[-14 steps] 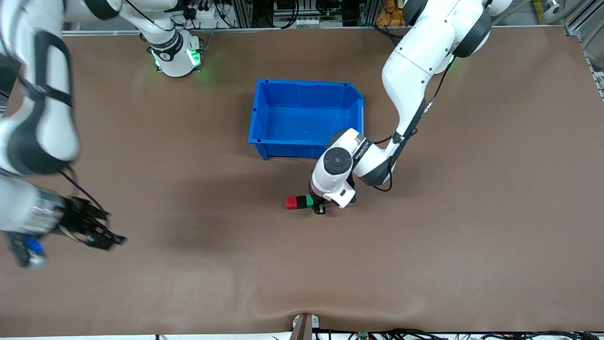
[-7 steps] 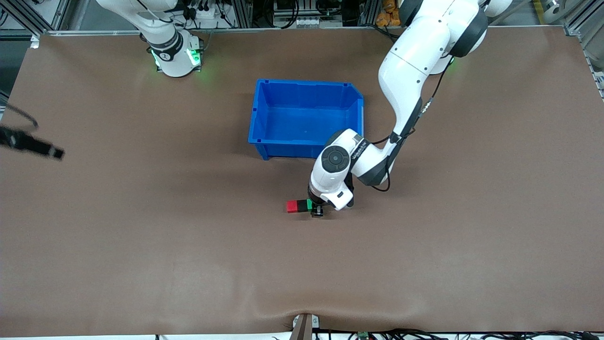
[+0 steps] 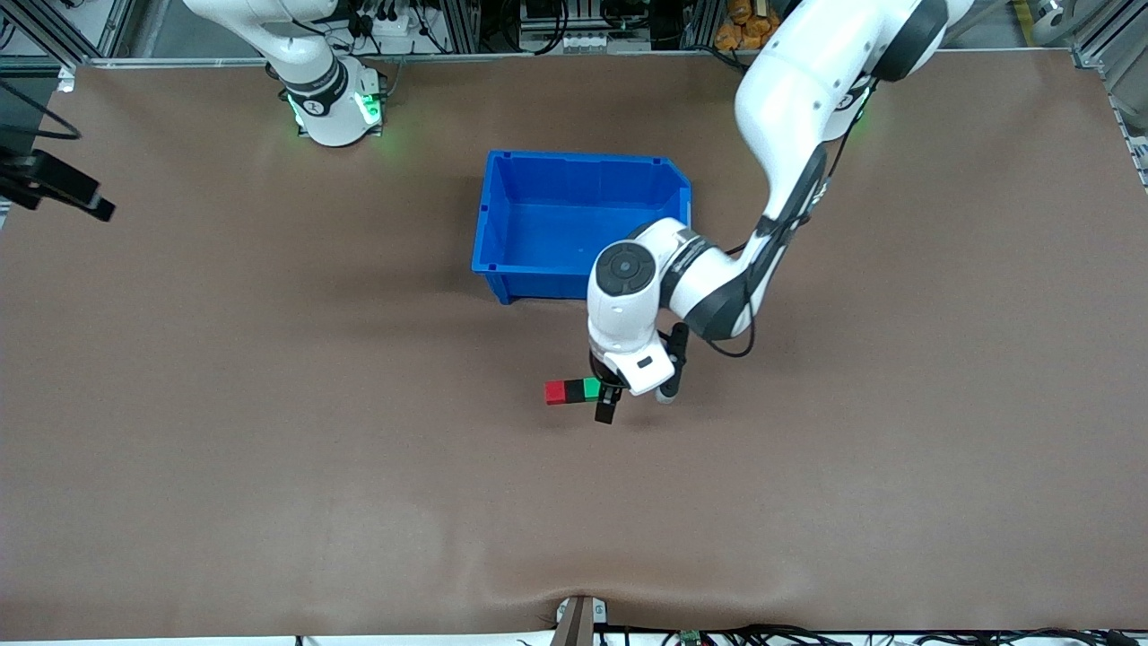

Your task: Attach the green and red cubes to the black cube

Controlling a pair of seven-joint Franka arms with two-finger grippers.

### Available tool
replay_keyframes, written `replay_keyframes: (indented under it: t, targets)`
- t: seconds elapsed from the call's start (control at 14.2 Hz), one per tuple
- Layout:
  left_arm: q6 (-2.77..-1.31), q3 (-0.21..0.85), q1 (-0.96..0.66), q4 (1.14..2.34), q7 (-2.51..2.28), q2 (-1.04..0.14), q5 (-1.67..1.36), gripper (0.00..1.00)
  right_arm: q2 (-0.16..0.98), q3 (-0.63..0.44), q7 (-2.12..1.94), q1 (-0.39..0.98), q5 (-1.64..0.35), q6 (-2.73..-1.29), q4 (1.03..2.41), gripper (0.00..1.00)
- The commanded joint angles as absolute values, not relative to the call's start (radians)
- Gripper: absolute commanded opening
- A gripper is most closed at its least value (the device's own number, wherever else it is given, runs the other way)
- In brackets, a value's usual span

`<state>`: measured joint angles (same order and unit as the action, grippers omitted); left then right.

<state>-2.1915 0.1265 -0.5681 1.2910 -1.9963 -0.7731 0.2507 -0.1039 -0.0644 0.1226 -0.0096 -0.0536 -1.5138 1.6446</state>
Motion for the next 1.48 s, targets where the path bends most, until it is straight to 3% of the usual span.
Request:
replay_keyframes:
  t: [0.0,0.28,0.63,0.99,1.13,1.41]
  targets:
    - [-2.169,0.204,-0.448,1.434,-1.802,-0.625,0.262,1.0,-0.163,-0.046,0.103,-0.014,-0.025,-1.557,1.705,1.0]
    - [-2.145,0.357,-0.171,1.65,-1.527,-0.366,0.256,1.0,-0.046,-0.037,0.109,-0.018,0.055,-1.439,1.495,1.0]
    - [-1.99,0.42,0.064,1.641,-1.078,-0.261,0.16,1.0,-0.043,-0.04,0.107,-0.009,0.037,-1.384,1.48,1.0]
    - [-1.835,0.419,0.147,1.591,-0.729,-0.199,0.097,1.0,-0.037,-0.038,0.106,-0.002,0.041,-1.388,1.471,1.0]
    - [-1.761,0.364,0.141,1.58,-0.582,-0.157,0.074,1.0,-0.032,-0.038,0.109,-0.003,0.04,-1.385,1.471,1.0]
    - [-1.608,0.031,-0.063,1.585,-0.225,-0.058,-0.015,1.0,-0.034,-0.037,0.107,-0.005,0.015,-1.388,1.471,1.0]
